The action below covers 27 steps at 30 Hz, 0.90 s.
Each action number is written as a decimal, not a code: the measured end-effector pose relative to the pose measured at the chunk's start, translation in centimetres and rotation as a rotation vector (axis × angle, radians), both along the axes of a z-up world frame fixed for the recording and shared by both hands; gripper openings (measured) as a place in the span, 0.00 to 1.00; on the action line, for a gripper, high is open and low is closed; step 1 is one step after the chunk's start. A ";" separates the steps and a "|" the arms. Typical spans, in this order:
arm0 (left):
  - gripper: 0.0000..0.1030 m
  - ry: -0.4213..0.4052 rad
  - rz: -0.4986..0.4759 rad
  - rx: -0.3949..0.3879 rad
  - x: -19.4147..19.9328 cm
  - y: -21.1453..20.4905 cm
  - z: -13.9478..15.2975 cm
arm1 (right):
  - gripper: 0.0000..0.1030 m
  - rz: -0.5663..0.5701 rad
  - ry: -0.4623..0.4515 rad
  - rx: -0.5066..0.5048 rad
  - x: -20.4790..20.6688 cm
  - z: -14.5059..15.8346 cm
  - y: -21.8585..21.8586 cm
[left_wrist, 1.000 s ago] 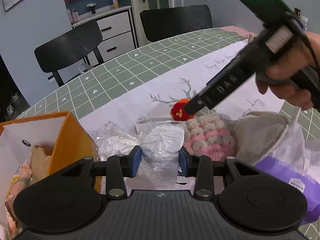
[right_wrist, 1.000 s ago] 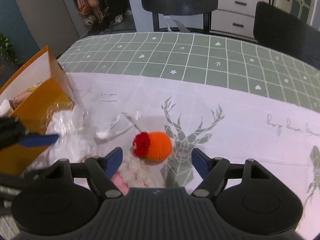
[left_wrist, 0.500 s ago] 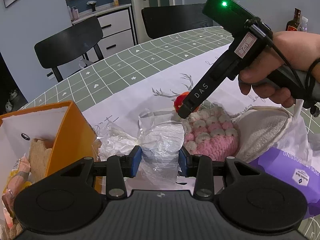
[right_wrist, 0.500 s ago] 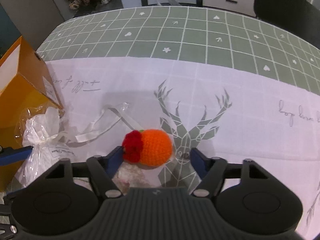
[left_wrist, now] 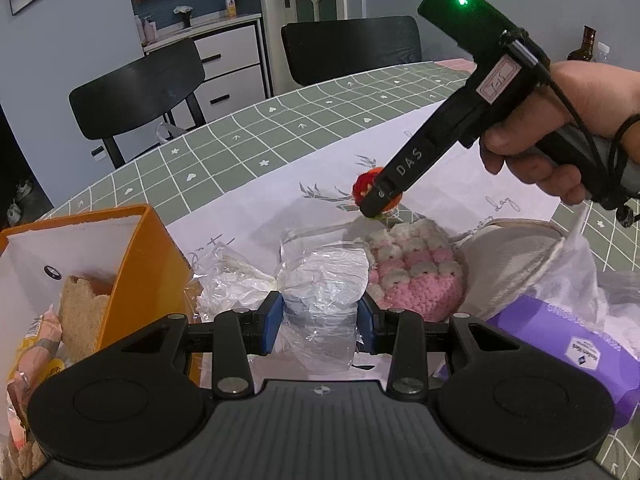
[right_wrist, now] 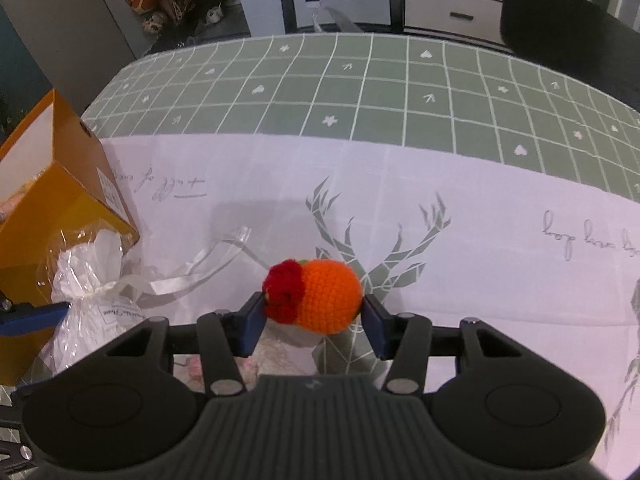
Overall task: Organize soft objects
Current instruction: 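Carry the plastic bag with the left tool while the right tool carries the knitted ball to the box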
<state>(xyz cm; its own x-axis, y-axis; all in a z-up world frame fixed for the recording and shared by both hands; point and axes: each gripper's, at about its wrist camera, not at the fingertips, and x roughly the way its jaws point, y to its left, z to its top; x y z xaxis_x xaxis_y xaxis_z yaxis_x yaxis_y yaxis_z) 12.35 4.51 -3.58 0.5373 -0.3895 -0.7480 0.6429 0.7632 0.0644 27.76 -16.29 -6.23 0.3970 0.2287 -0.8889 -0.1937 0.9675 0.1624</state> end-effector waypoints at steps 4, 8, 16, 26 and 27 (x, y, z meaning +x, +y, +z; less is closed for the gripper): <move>0.43 -0.012 -0.004 -0.008 -0.7 -0.1 0.9 | 0.50 -0.001 -0.015 -0.007 -0.7 1.4 -0.3; 0.43 -0.034 -0.009 -0.012 -1.5 -0.1 2.2 | 0.50 0.007 -0.030 -0.011 -1.7 2.7 -0.2; 0.43 -0.078 -0.006 -0.019 -3.8 0.7 4.8 | 0.50 0.022 -0.070 -0.022 -4.2 5.8 0.5; 0.43 -0.118 0.020 -0.051 -6.2 3.8 7.5 | 0.50 0.085 -0.117 -0.049 -8.0 9.6 3.7; 0.43 -0.125 0.024 -0.051 -6.4 4.2 7.7 | 0.50 0.095 -0.123 -0.050 -8.4 10.0 4.3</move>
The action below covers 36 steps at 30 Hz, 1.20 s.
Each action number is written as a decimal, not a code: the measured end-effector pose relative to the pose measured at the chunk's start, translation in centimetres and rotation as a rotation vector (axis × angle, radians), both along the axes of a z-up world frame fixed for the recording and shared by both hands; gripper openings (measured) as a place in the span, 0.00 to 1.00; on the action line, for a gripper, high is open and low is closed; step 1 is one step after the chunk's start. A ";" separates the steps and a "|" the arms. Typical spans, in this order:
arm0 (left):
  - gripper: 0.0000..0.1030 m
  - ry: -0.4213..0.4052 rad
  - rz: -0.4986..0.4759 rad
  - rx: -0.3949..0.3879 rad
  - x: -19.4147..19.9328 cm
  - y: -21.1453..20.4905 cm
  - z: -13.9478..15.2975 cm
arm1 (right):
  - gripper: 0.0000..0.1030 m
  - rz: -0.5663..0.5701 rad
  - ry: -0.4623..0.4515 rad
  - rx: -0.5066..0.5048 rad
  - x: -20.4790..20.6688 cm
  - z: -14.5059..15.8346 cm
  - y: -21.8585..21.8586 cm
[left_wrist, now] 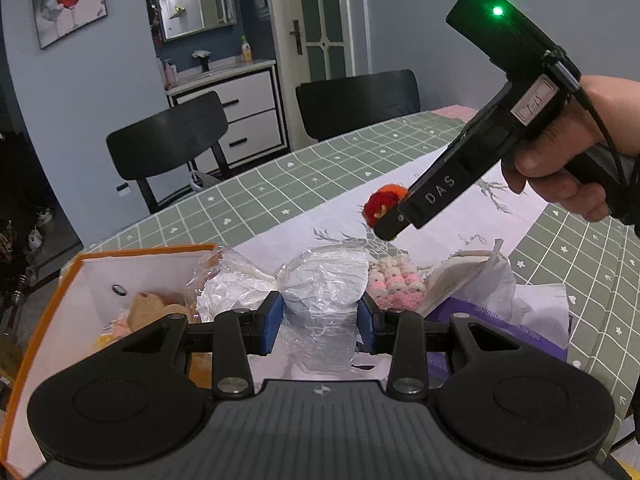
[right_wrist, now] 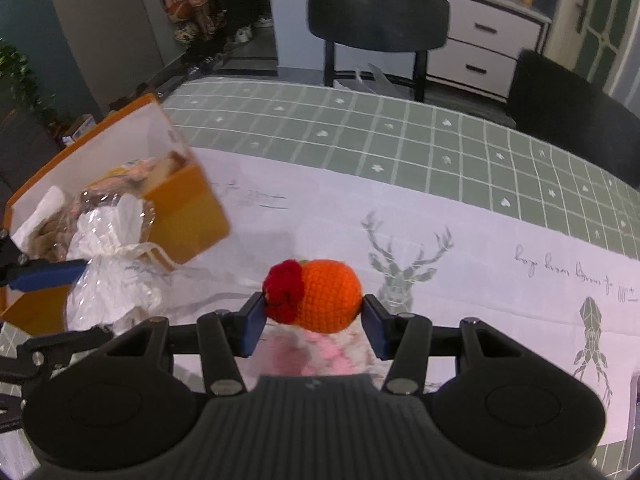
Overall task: Organize soft objects
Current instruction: 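Carry the plastic bag with the left tool while the right tool carries the knitted ball to the box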
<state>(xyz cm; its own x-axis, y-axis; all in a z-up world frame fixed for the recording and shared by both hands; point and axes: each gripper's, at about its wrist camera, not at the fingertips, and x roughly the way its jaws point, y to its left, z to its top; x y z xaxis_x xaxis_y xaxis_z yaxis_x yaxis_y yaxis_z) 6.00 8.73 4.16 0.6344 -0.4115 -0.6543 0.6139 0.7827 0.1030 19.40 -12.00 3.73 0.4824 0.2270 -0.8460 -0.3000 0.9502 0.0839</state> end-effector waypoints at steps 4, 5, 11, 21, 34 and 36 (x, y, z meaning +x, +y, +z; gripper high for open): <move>0.43 -0.016 0.024 0.006 -0.5 2.0 0.9 | 0.50 0.043 -0.019 -0.006 -1.1 1.2 2.5; 0.43 -0.020 0.035 0.006 -0.5 2.6 1.1 | 0.50 0.054 -0.022 -0.006 -1.2 1.5 3.1; 0.43 -0.043 0.120 0.002 -0.1 7.3 2.1 | 0.50 0.110 -0.049 0.009 -1.8 2.9 7.4; 0.43 -0.038 0.237 -0.078 2.9 13.7 2.8 | 0.50 0.210 -0.062 0.032 -1.5 3.5 14.0; 0.43 0.056 0.168 0.009 5.1 13.7 -1.2 | 0.50 0.220 -0.050 0.044 1.5 2.0 17.7; 0.43 0.087 0.164 0.032 5.5 13.6 -2.8 | 0.50 0.220 -0.038 0.043 2.1 1.2 18.3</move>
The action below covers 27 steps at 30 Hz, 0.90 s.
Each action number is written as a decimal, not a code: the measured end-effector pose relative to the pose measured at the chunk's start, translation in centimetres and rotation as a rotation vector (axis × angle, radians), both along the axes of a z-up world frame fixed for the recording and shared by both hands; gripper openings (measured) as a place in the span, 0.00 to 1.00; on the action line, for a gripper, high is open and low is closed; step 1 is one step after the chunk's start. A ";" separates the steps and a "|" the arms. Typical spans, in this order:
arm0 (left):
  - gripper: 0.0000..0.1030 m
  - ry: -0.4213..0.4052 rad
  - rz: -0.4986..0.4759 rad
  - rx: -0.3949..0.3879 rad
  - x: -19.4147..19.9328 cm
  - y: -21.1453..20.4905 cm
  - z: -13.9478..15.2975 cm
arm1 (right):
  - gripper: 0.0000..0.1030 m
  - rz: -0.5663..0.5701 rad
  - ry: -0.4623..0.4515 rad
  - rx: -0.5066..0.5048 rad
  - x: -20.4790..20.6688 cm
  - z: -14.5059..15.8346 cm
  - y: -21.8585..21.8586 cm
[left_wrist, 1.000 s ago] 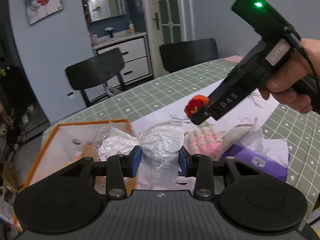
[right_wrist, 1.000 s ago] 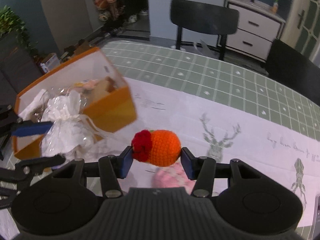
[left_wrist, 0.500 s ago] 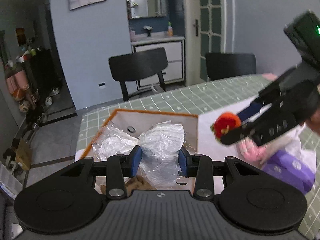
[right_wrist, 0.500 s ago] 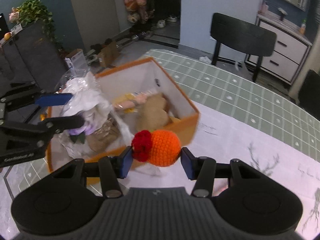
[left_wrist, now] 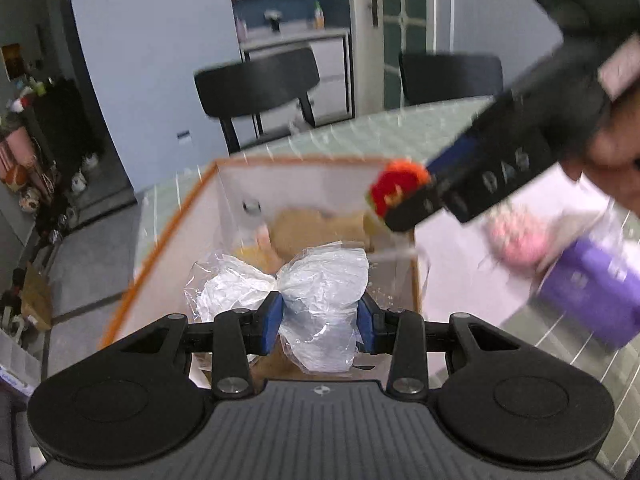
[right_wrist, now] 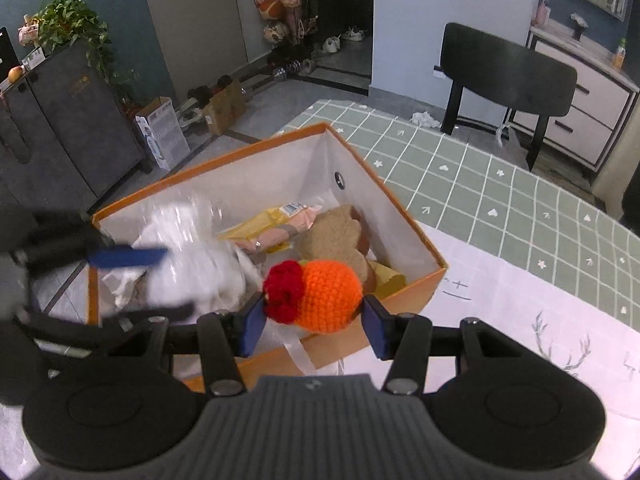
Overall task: Organize soft objects
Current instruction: 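Carry the plastic bag with the left tool while the right tool carries the knitted ball to the box, then open the left tool over the box while the right tool releases the knitted ball inside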
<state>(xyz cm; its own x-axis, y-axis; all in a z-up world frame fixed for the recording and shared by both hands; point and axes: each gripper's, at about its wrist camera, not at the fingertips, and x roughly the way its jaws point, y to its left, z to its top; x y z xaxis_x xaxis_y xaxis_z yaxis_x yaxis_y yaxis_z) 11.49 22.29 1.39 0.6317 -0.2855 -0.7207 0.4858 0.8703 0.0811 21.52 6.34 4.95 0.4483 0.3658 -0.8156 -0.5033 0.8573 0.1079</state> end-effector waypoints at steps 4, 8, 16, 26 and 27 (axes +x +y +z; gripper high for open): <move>0.43 0.025 0.001 0.036 0.5 -0.1 -1.8 | 0.50 0.015 0.025 -0.020 1.0 -1.8 1.3; 0.43 0.041 -0.006 0.053 1.1 -0.2 -2.2 | 0.50 0.031 0.033 -0.019 1.6 -2.6 2.3; 0.44 0.046 0.040 0.059 2.2 -0.1 -2.9 | 0.50 0.055 0.056 -0.050 2.8 -4.7 4.2; 0.47 0.035 0.031 0.103 3.2 -1.3 -3.3 | 0.51 0.044 0.070 -0.110 4.4 -6.9 5.4; 0.50 0.038 0.035 0.099 3.4 -1.3 -3.2 | 0.51 0.034 0.070 -0.106 4.6 -7.0 5.3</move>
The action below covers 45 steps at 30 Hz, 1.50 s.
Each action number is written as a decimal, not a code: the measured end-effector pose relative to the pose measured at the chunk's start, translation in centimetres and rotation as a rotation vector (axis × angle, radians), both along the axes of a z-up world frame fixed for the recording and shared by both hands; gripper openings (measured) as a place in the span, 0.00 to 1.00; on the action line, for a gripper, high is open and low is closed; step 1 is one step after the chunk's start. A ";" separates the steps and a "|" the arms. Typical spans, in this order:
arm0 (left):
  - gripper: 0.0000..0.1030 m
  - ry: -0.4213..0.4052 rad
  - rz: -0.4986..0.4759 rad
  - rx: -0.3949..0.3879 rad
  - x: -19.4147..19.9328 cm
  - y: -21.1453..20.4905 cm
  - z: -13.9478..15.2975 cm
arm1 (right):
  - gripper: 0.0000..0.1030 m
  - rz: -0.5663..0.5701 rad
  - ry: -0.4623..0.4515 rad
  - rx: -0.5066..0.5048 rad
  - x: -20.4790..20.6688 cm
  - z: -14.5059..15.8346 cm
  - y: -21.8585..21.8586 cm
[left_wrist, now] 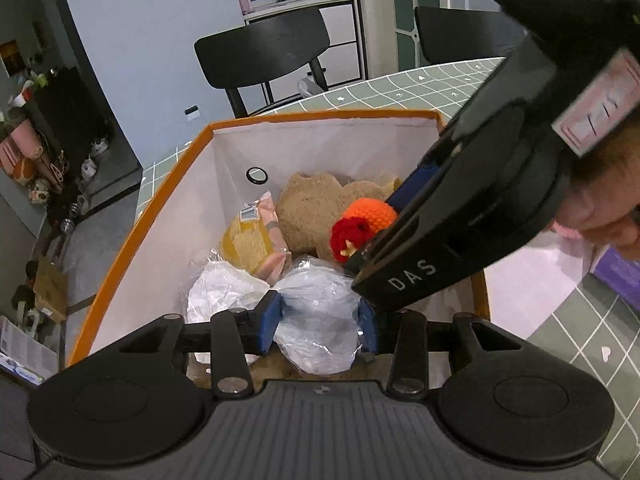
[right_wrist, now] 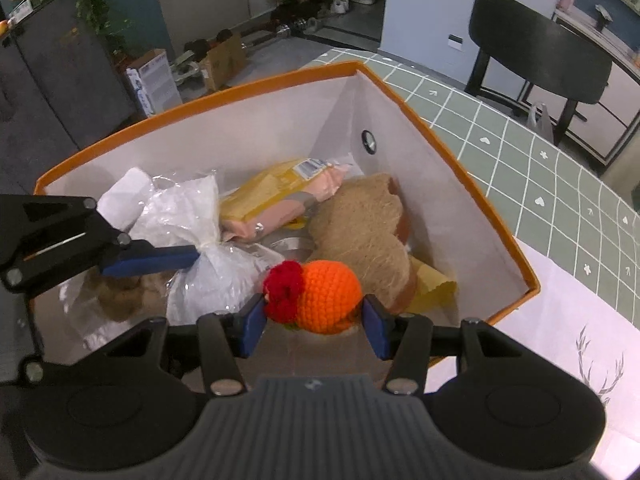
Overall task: Organize soft objects
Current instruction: 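Open the left tool over the box while the right tool releases the knitted ball inside, then withdraw both open tools from the box toward the cream cloth bag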
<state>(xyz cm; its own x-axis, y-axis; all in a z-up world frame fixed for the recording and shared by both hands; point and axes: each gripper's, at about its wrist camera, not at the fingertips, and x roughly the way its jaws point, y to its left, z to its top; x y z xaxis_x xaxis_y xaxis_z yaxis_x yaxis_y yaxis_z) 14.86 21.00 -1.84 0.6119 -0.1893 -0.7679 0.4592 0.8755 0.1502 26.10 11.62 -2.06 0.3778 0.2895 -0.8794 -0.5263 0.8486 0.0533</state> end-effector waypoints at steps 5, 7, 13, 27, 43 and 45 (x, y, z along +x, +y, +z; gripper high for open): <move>0.62 0.002 0.013 -0.023 0.1 0.3 0.0 | 0.59 -0.026 -0.019 0.009 -0.2 0.3 -0.3; 0.65 0.003 0.004 -0.034 -0.5 0.3 0.2 | 0.63 -0.035 -0.025 0.018 -0.3 0.7 -0.5; 0.67 -0.021 0.013 -0.018 -1.6 0.1 1.5 | 0.66 -0.046 -0.046 0.060 -1.0 2.4 -1.4; 0.72 -0.109 0.027 -0.007 -3.7 -1.4 5.9 | 0.66 -0.054 -0.110 0.095 -4.0 6.8 -4.4; 0.74 -0.167 -0.027 0.022 -7.2 -4.8 8.2 | 0.66 -0.077 -0.173 0.133 -9.4 11.1 -9.6; 0.74 -0.171 -0.031 0.027 -7.4 -5.1 8.3 | 0.66 -0.075 -0.174 0.142 -10.2 11.3 -10.3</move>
